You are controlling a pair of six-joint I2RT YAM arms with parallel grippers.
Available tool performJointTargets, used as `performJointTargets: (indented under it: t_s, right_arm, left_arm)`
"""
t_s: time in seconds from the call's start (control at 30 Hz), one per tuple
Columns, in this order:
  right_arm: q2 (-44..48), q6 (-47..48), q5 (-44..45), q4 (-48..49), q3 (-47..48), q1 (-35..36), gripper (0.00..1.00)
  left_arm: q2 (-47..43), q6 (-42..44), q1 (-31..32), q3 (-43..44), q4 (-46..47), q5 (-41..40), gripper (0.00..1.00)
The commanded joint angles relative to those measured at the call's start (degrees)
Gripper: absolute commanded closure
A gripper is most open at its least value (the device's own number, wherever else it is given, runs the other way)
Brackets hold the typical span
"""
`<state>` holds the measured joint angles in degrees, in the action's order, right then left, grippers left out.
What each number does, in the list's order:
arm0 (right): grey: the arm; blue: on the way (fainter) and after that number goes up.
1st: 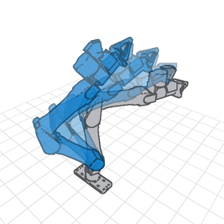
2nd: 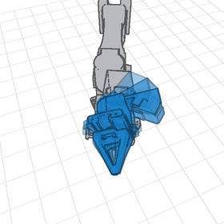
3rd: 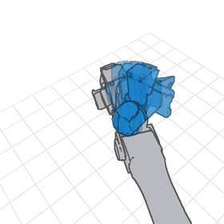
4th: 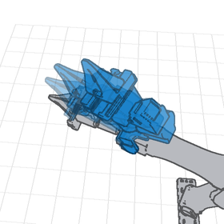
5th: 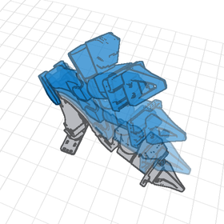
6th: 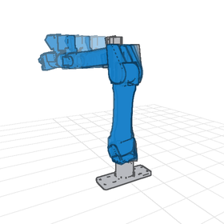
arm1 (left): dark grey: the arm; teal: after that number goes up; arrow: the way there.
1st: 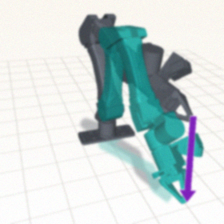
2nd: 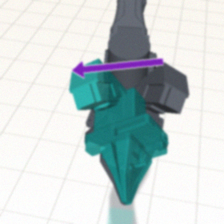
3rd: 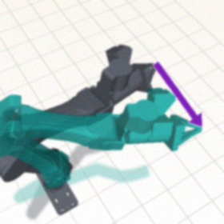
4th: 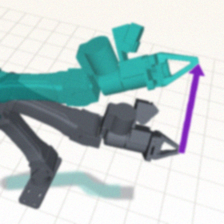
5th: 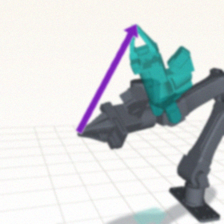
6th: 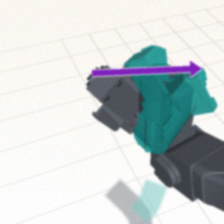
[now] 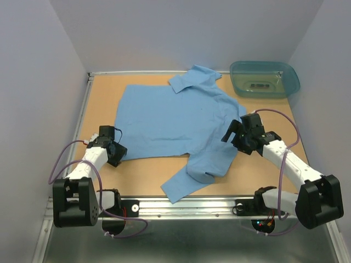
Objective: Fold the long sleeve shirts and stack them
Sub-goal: Fold the shirt
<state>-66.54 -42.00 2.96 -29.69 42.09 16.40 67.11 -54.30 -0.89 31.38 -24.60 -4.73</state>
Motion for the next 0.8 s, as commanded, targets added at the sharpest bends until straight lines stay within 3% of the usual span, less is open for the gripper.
performJointTargets:
  t_s: [0.0, 0.17, 0.4, 0.5, 0.77]
  right_arm:
    - [2.29, -0.54, 0.82, 0.25, -2.44, -0.58, 0.03]
    - [1.77, -2.73, 0.64, 0.25, -5.17, -0.58, 0.05]
    - [2.38, -5.99, -0.06, 0.25, -8.68, -0.58, 0.2]
    - [2.03, -6.95, -0.59, 0.34, -10.09, -0.58, 0.25]
    - [2.65, -7.84, -4.61, 0.16, -12.29, -0.67, 0.26]
  left_arm:
    - [-0.22, -1.25, -0.17, -1.67, -0.18, 0.42, 0.48]
    - [-1.72, 0.42, -0.17, -0.97, -1.68, 1.3, 0.63]
    - [-4.53, 2.44, -0.08, 1.23, -4.57, 1.04, 0.87]
    - [-5.85, 3.06, -0.08, 1.84, -5.37, 0.69, 0.91]
    - [-6.47, 4.03, 0.71, 4.39, -6.69, 0.25, 0.91]
